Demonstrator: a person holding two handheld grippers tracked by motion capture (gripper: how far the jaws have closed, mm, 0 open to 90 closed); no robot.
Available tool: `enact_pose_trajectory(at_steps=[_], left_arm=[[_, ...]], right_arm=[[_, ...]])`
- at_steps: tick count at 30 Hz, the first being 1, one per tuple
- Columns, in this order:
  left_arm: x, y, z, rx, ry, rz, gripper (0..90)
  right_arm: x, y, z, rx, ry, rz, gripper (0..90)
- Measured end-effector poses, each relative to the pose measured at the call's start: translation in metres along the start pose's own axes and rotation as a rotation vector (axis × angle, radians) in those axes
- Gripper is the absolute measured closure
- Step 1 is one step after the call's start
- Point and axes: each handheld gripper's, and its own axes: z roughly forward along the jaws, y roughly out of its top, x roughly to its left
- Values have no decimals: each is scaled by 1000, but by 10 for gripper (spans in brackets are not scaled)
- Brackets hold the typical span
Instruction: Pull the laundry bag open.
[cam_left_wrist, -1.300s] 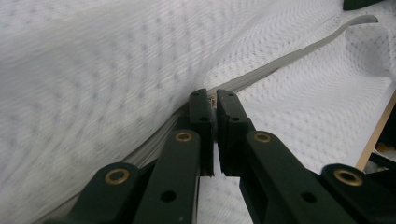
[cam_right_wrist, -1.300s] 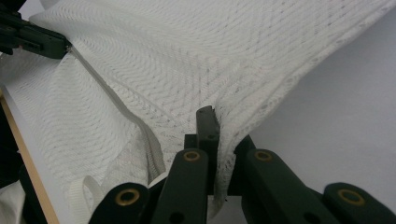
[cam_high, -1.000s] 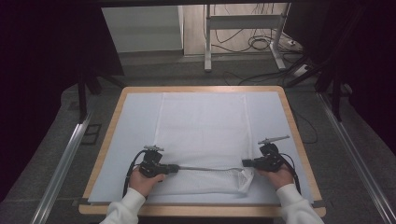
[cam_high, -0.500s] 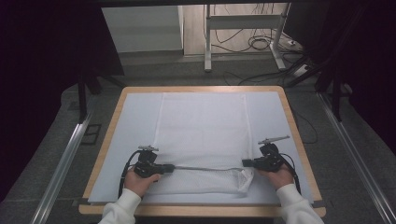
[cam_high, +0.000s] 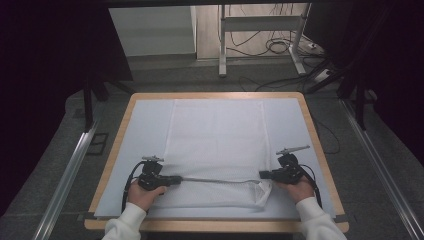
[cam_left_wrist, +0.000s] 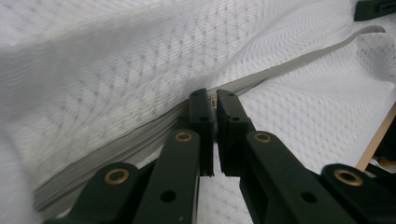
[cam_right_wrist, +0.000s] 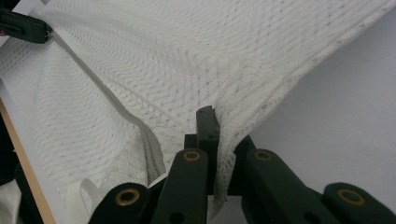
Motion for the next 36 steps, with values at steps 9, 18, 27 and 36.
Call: enact_pose_trajectory(at_steps=[9, 18, 27, 36], left_arm=[[8, -4, -11, -10, 10, -15, 872], [16, -9, -20, -22, 19, -32, 871], [23, -12, -26, -26, 30, -38, 871], [26, -13, -31, -38, 38, -38, 871]], right_arm=[[0, 0, 1, 2, 1, 0, 878], [-1, 0, 0, -2, -2, -2, 878], [-1, 0, 1, 2, -2, -2, 878], [0, 0, 2, 2, -4, -2, 878]])
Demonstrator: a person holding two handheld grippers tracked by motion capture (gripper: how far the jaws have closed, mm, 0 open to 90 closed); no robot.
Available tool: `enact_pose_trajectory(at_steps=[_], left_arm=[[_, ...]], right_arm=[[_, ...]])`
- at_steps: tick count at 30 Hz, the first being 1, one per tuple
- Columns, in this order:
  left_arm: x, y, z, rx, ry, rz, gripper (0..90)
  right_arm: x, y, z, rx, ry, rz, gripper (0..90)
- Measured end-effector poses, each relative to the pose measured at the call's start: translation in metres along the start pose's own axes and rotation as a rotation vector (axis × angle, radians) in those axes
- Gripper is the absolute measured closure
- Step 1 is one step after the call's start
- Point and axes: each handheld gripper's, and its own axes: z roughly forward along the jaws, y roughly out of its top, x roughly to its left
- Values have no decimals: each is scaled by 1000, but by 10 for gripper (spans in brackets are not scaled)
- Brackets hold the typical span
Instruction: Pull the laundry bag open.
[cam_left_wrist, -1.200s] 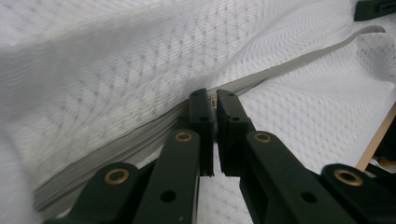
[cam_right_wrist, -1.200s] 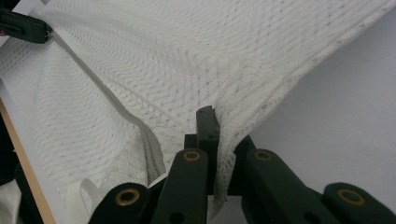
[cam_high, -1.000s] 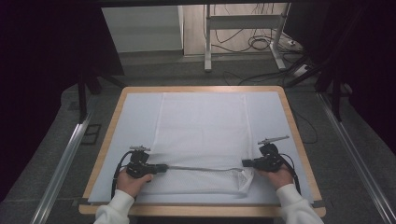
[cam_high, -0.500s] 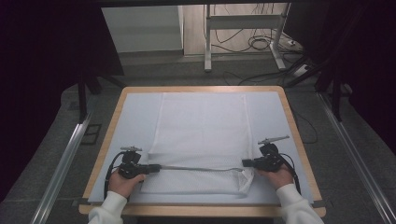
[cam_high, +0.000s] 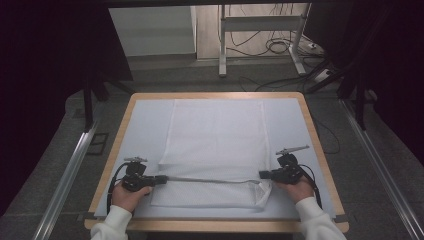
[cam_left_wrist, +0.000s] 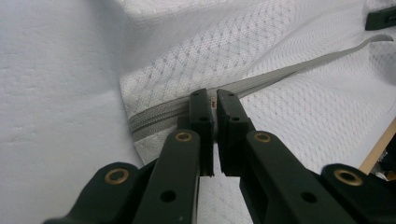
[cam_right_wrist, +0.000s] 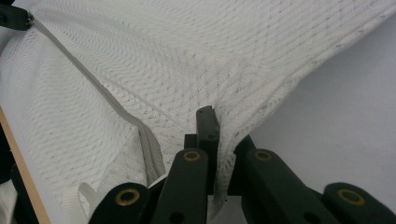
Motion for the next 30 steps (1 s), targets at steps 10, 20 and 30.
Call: enact_pose_trajectory(at_steps=[10, 20, 30], left_arm=[[12, -4, -10, -20, 27, -23, 871], [26, -8, -17, -22, 43, -46, 871], [20, -9, -16, -34, 65, -16, 870]], right_arm=[[-2, 0, 1, 11, -8, -2, 878], [-4, -1, 2, 13, -8, 3, 879], [-3, -1, 2, 7, -16, -6, 876]])
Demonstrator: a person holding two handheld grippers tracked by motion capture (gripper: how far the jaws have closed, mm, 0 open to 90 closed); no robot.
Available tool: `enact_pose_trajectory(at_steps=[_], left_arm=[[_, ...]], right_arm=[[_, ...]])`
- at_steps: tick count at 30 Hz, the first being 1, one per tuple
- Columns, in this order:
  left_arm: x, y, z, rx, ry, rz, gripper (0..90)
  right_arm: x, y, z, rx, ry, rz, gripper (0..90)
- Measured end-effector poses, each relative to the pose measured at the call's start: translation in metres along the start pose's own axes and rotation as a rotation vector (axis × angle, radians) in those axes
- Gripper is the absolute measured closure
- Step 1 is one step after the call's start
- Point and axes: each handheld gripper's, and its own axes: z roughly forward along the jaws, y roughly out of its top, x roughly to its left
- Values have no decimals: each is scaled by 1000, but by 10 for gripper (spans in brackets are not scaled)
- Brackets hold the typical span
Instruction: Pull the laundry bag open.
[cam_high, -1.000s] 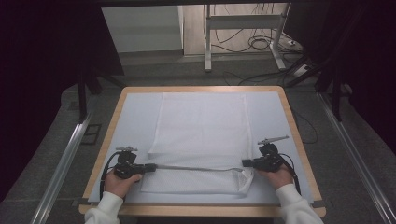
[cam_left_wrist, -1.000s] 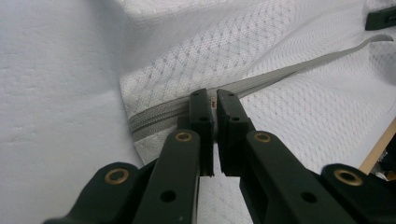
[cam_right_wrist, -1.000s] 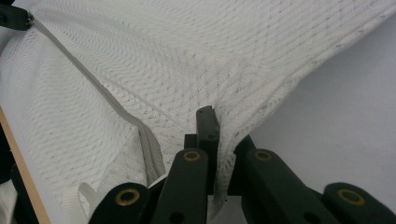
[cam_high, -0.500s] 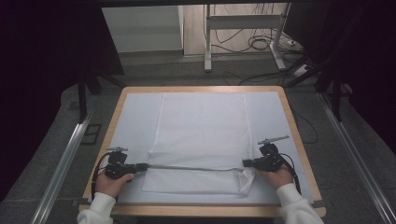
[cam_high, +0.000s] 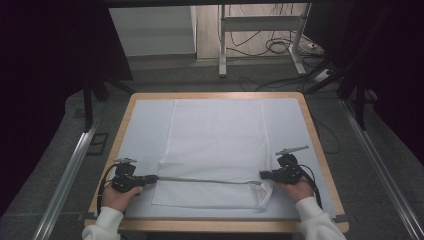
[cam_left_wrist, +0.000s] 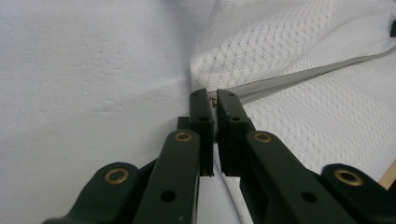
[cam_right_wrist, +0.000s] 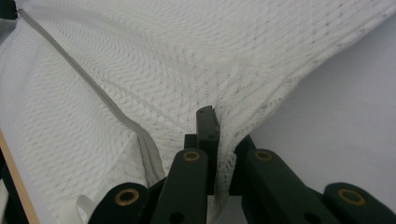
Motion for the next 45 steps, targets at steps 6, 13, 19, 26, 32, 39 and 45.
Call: enact_pose_trajectory(at_steps=[6, 13, 19, 26, 32, 39, 45], left_arm=[[-1, -1, -2, -39, 11, 29, 837], [-8, 1, -15, -183, 56, 50, 582], [-19, 6, -16, -218, 121, 135, 386], [-24, 21, -10, -228, 150, 200, 296], [-17, 35, 6, -205, 170, 213, 289], [-16, 33, 3, -215, 167, 203, 267], [-14, 30, -1, -224, 170, 199, 250]], right_arm=[[2, -2, -5, -15, -11, -12, 812], [0, -9, -23, -107, -68, -13, 467], [0, -13, -37, -188, -111, -48, 350], [-7, -25, -52, -258, -178, -79, 329], [-20, -33, -64, -304, -214, -62, 329], [-24, -33, -65, -314, -217, -64, 321], [-22, -32, -65, -323, -218, -76, 287]])
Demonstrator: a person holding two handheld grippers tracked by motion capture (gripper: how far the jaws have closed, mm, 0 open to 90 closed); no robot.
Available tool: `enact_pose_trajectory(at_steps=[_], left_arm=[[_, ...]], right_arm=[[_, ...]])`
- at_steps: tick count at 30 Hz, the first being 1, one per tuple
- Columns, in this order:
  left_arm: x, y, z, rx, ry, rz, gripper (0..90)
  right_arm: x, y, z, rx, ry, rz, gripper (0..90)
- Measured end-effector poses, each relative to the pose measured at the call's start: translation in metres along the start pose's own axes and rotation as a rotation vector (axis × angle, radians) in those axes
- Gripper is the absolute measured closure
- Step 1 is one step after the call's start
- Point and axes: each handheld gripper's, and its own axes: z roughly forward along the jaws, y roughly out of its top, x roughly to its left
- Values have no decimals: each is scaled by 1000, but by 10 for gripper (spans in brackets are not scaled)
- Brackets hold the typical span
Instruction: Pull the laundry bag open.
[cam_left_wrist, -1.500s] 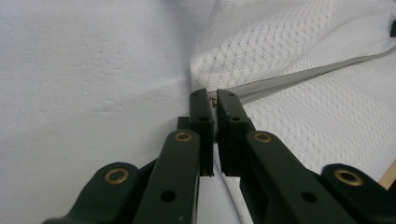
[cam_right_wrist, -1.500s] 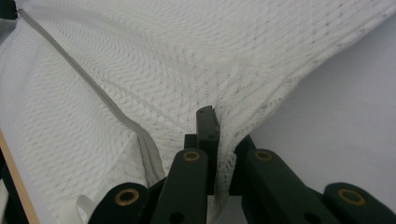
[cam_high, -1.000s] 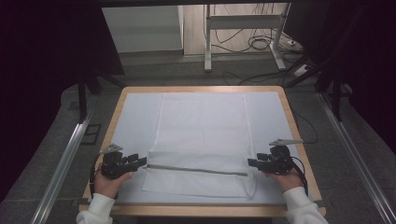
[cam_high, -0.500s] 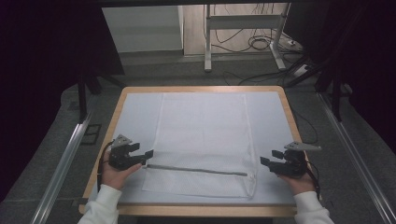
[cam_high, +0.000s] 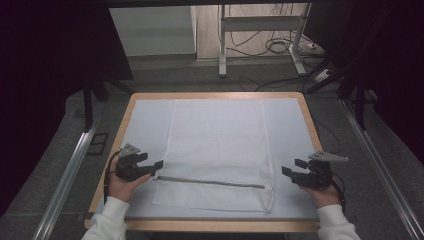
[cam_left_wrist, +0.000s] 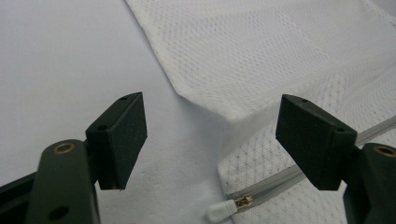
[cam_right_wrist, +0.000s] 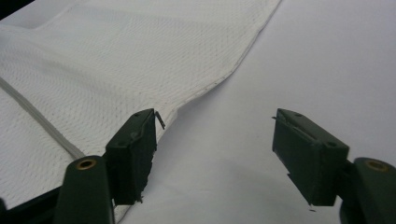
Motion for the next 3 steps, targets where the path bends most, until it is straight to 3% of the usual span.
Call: enact_pose_trajectory(at_steps=[3], left_arm=[[3, -2, 0, 6, -1, -9, 247]], right_arm=[[0, 0, 1, -5, -8, 11, 261]])
